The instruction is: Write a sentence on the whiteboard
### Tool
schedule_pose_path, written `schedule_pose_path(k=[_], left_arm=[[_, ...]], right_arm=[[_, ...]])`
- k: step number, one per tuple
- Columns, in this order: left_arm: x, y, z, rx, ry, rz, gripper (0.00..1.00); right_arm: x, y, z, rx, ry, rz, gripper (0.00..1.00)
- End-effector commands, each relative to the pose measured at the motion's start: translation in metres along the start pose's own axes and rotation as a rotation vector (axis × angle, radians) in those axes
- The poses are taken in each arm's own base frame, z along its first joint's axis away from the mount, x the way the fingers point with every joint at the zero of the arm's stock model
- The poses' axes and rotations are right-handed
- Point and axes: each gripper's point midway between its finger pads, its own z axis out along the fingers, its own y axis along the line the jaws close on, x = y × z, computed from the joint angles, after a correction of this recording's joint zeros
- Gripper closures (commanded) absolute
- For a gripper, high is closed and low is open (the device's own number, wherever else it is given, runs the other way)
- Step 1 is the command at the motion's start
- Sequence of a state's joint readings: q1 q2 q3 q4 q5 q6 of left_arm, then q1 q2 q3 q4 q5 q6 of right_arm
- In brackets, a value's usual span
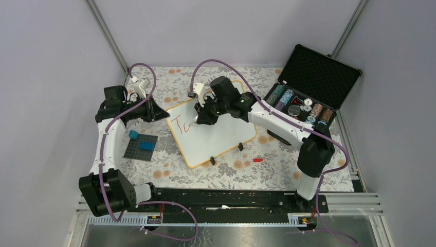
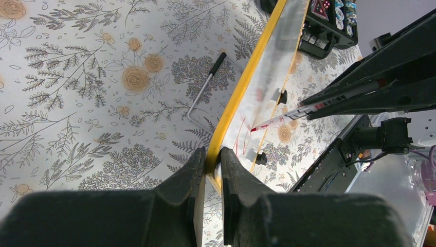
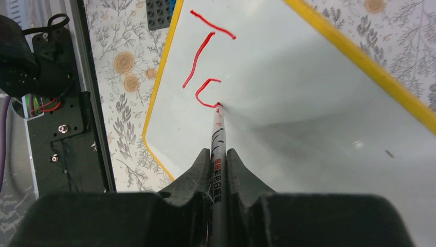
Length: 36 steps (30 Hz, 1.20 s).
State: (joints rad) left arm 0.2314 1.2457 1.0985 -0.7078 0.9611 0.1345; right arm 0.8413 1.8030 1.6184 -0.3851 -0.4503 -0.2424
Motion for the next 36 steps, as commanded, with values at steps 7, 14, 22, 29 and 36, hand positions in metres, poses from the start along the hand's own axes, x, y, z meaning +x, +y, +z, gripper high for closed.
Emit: schedule_pose_path(k=[7, 14, 22, 29, 36], left_arm=[[-0.007, -0.006, -0.003, 0.017, -0.03, 0.049, 0.9], [-0.008, -0.005, -0.002, 0.018, -0.03, 0.048, 0.9], [-0.007, -0.005, -0.003, 0.014, -0.03, 0.049, 0.9], [-0.007, -0.005, -0.002, 0.014, -0.029, 0.05, 0.9], [-0.006, -0.005, -0.003, 0.012, -0.03, 0.05, 0.9]], right_arm=[[-0.037, -0.016, -0.008, 0.054, -0.079, -0.016, 1.0], [-0.033, -0.008, -0.001, 0.03, -0.065, -0.017, 1.0], [-0.03, 0.003, 0.006, 0.009, -0.055, -0.025, 1.0], [-0.037, 0.008, -0.003, 0.003, -0.071, -0.03, 1.0], [-0.041, 0.014, -0.034, -0.04, -0.099, 0.001, 1.0]])
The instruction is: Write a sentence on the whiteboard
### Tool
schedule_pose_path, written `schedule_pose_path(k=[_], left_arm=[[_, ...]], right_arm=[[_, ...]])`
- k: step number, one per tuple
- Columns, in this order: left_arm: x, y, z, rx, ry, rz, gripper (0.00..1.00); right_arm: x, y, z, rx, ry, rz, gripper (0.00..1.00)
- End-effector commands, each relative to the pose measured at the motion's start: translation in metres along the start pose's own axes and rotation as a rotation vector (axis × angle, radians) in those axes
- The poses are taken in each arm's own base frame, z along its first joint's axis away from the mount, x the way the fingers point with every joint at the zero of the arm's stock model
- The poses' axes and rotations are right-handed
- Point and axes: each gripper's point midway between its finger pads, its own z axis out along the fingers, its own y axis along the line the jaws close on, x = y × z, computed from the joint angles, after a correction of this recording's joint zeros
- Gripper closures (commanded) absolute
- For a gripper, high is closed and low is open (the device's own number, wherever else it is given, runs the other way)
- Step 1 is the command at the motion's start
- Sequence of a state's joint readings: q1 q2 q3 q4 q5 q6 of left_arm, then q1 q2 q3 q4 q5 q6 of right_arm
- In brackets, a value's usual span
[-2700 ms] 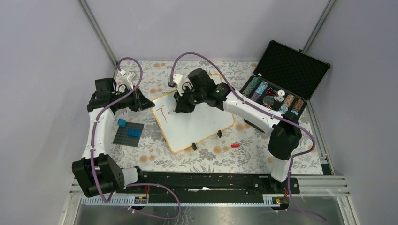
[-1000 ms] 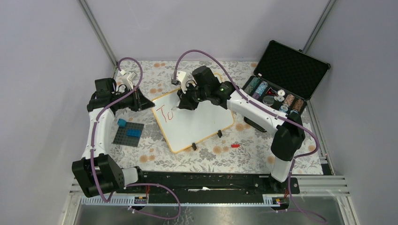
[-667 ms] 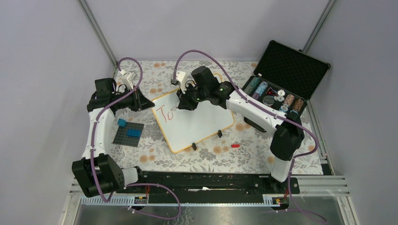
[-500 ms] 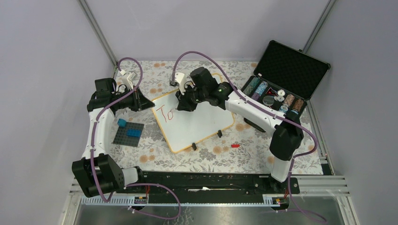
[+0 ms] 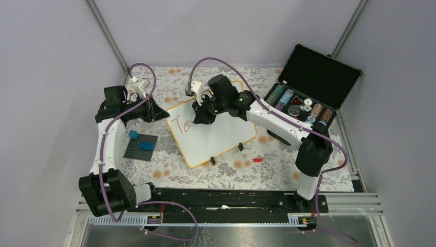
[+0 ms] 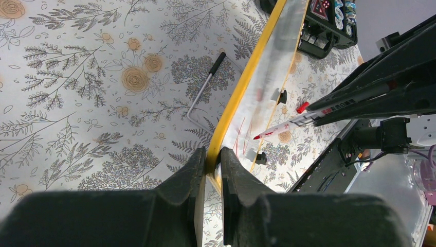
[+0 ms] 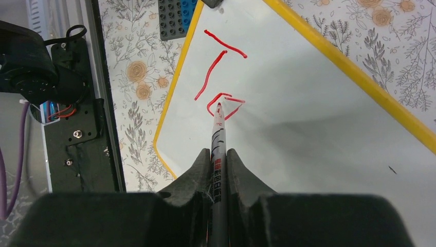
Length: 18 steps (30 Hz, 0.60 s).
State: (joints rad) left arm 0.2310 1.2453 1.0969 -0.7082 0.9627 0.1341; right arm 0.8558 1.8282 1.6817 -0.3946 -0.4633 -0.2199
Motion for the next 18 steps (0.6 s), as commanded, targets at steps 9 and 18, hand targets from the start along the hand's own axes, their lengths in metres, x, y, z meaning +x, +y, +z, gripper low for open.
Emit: schedule_pose_path(k=[9, 18], left_arm=[[-0.006, -0.005, -0.003, 0.009, -0.029, 0.051, 0.92], [-0.006, -0.003, -0.003, -0.001, -0.029, 0.043, 1.0]], right_arm=[[0.005, -0.016, -0.04, 0.047, -0.024, 0.027, 1.0], [0.004, -0.028, -0.032, 0.084, -0.02, 0.024, 1.0]])
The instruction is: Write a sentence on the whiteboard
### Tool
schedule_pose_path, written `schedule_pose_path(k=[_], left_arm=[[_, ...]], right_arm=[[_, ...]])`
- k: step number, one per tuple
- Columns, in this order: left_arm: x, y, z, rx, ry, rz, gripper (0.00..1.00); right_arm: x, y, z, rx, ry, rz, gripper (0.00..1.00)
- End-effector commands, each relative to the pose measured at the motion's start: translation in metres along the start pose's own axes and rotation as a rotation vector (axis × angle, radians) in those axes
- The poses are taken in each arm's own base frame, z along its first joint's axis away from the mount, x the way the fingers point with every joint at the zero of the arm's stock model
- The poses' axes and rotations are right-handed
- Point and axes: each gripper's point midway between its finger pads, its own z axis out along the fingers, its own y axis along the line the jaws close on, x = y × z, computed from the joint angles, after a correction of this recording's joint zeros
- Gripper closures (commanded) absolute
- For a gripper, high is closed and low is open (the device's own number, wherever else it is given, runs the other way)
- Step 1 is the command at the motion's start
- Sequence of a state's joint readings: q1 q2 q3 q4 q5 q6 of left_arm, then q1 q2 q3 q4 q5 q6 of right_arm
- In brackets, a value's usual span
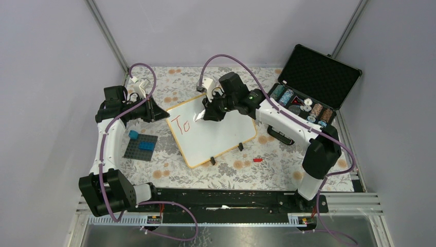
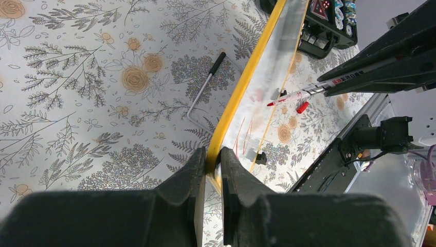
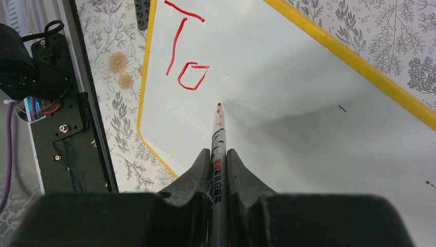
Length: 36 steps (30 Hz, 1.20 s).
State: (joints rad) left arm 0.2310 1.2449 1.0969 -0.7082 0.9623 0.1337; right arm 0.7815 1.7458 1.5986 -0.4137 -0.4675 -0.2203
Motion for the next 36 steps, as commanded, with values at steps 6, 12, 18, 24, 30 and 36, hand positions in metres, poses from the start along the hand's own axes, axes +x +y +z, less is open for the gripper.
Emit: schedule_pose_path(k=[6, 12, 18, 24, 30, 36], left_arm=[[-0.006, -0.004, -0.003, 0.0, -0.03, 0.046, 1.0], [-0.006, -0.004, -0.003, 0.0, -0.03, 0.045, 1.0], [-0.006, -0.004, -0.003, 0.001, -0.029, 0.046, 1.0], [-0.006, -0.003, -0.003, 0.001, -0.029, 0.044, 1.0], [-0.005, -0.003, -0.003, 0.001, -0.027, 0.044, 1.0], [-0.005, -0.002, -0.003, -0.003, -0.027, 0.044, 1.0]], right_arm=[[-0.015, -0.011, 0.004, 0.038, -0.033, -0.021, 1.0], [-0.023, -0.011, 0.008, 0.029, -0.048, -0.016, 1.0], [-0.026, -0.007, 0.011, 0.016, -0.049, -0.019, 1.0], [-0.019, -0.002, 0.016, 0.002, -0.032, -0.022, 1.0], [-0.008, 0.003, 0.02, -0.011, -0.009, -0.024, 1.0], [0.0, 0.004, 0.018, -0.013, 0.005, -0.021, 1.0]])
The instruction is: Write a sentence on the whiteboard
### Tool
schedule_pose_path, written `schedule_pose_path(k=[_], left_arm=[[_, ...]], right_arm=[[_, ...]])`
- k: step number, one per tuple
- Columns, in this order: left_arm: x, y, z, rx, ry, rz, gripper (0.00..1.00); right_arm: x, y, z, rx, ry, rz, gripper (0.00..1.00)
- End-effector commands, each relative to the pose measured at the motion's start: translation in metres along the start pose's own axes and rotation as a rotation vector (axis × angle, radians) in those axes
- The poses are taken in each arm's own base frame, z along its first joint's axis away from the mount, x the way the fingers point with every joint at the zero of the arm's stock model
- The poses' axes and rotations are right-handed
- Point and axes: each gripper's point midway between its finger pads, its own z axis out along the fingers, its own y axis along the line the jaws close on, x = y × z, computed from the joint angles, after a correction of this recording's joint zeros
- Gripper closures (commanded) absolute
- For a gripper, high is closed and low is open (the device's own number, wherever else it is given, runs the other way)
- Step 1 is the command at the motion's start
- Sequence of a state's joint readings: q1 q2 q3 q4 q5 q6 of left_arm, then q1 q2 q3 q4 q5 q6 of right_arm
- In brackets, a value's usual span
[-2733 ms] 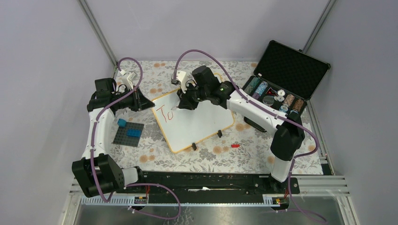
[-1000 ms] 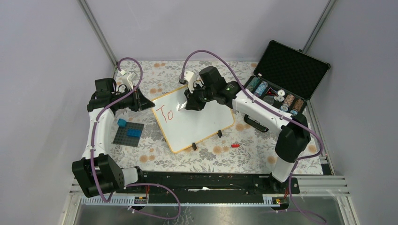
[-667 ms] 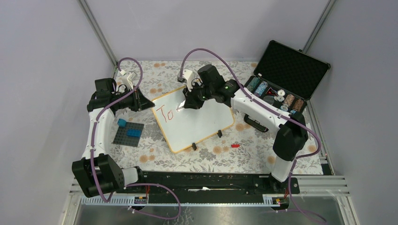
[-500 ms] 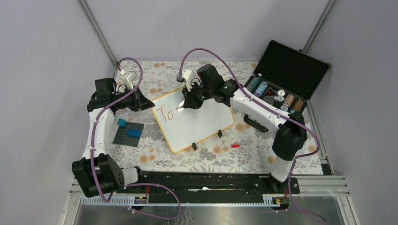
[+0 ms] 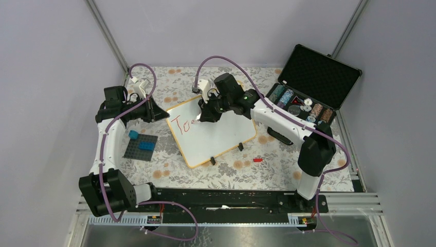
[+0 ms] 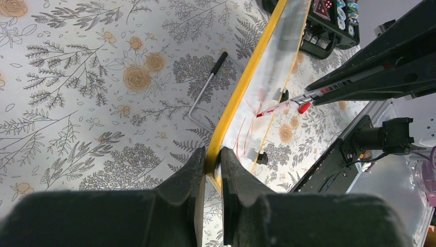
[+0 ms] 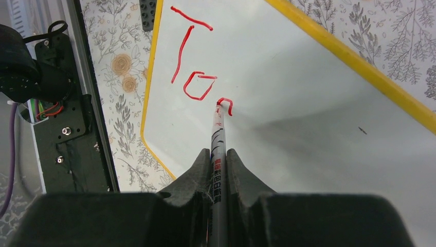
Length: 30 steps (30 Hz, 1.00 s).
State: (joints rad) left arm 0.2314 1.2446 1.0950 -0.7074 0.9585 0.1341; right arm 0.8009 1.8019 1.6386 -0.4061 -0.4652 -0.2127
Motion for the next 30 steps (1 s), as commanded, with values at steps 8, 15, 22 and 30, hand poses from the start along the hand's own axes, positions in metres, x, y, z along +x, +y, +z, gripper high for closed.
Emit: schedule_pose_path(k=[8, 15, 22, 30], left_arm=[[-0.004, -0.003, -0.003, -0.001, -0.027, 0.043, 1.0], [-0.004, -0.003, -0.003, -0.005, -0.028, 0.045, 1.0], [-0.004, -0.003, -0.003, -0.006, -0.027, 0.044, 1.0], [-0.004, -0.003, -0.003, -0.005, -0.028, 0.044, 1.0]], right_arm=[[0.01, 0.003, 0.0, 0.01, 0.01, -0.019, 1.0], [0.003, -0.014, -0.012, 0.05, -0.012, 0.002, 1.0], [-0.011, -0.028, -0.023, 0.089, -0.049, 0.002, 1.0], [-0.032, -0.04, -0.028, 0.124, -0.086, -0.009, 1.0]])
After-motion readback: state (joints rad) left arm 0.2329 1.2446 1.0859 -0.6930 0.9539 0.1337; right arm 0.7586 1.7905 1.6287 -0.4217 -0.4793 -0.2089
